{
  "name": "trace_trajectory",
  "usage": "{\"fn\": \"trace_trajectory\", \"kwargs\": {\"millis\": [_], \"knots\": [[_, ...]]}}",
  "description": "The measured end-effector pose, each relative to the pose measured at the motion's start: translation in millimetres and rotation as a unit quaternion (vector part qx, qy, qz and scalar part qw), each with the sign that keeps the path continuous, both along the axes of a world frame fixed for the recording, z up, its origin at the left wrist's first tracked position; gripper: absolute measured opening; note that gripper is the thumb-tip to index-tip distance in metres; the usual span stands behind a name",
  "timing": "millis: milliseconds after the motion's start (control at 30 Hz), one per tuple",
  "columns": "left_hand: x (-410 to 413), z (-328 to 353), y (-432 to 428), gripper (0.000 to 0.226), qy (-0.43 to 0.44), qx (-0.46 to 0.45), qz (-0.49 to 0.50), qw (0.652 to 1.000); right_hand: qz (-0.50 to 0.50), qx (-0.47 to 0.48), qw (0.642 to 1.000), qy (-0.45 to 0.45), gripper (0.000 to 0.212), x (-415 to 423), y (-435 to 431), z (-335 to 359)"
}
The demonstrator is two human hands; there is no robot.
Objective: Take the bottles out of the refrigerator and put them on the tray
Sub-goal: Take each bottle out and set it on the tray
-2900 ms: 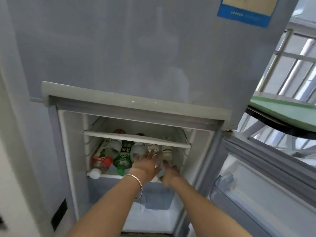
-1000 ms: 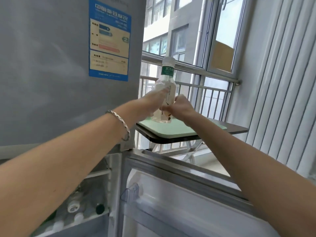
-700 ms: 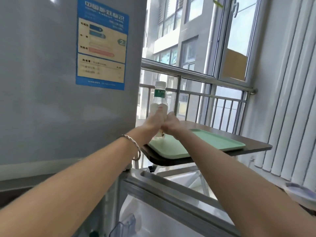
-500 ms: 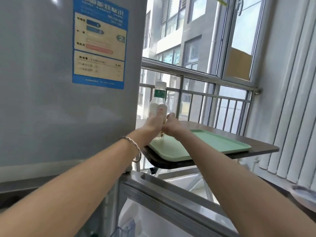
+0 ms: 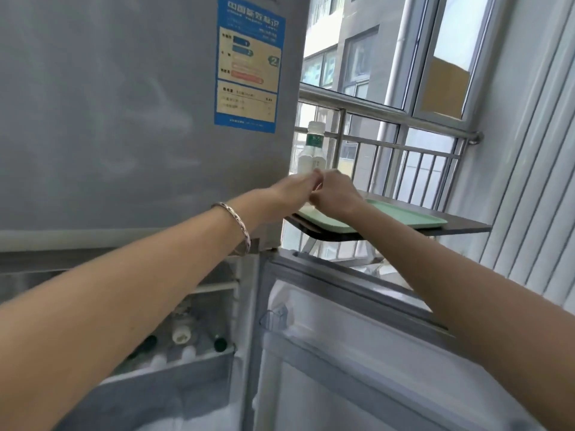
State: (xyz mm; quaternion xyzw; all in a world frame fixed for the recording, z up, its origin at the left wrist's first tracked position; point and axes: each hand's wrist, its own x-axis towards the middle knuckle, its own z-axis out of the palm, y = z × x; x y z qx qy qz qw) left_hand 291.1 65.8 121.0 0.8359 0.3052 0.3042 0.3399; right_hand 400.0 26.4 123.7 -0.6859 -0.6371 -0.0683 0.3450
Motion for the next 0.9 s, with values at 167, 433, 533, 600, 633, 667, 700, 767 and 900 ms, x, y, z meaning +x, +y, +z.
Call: {"fn": "trace_trajectory", "kwargs": {"millis": [167, 433, 533, 600, 633, 667, 700, 767, 900], "knots": [[-65, -23, -21, 0.062, 0.057, -0.07, -0.01, 0.996, 0.033, -0.095, 0.995, -0.001, 0.023, -65, -24, -27], [-160, -124, -2, 0.061, 0.234, -0.105, 0.107, 0.961, 0.119, -0.275, 0.954, -0.035, 0.035, -152, 19, -147], [-176, -178, 15, 0.049, 0.337, -0.034, 0.142, 0.93, 0.143, -0.371, 0.915, -0.075, 0.045, -167, 50, -200], [-181, -215, 31, 0.052, 0.408, 0.014, 0.16, 0.899, 0.158, -0.406, 0.896, -0.084, 0.052, -169, 69, -228], [-183, -232, 38, 0.06, 0.427, 0.024, 0.176, 0.887, 0.161, -0.411, 0.894, -0.081, 0.054, -167, 79, -241], [-184, -246, 46, 0.066, 0.424, 0.022, 0.197, 0.884, 0.158, -0.412, 0.894, -0.08, 0.053, -166, 91, -250], [-183, -258, 50, 0.068, 0.414, 0.023, 0.212, 0.885, 0.151, -0.413, 0.895, -0.078, 0.051, -163, 97, -260], [-182, -278, 65, 0.066, 0.4, 0.026, 0.237, 0.885, 0.13, -0.409, 0.9, -0.075, 0.048, -163, 120, -276], [-178, -299, 95, 0.063, 0.386, 0.018, 0.275, 0.881, 0.031, -0.38, 0.916, 0.123, 0.054, -171, 170, -302]]}}
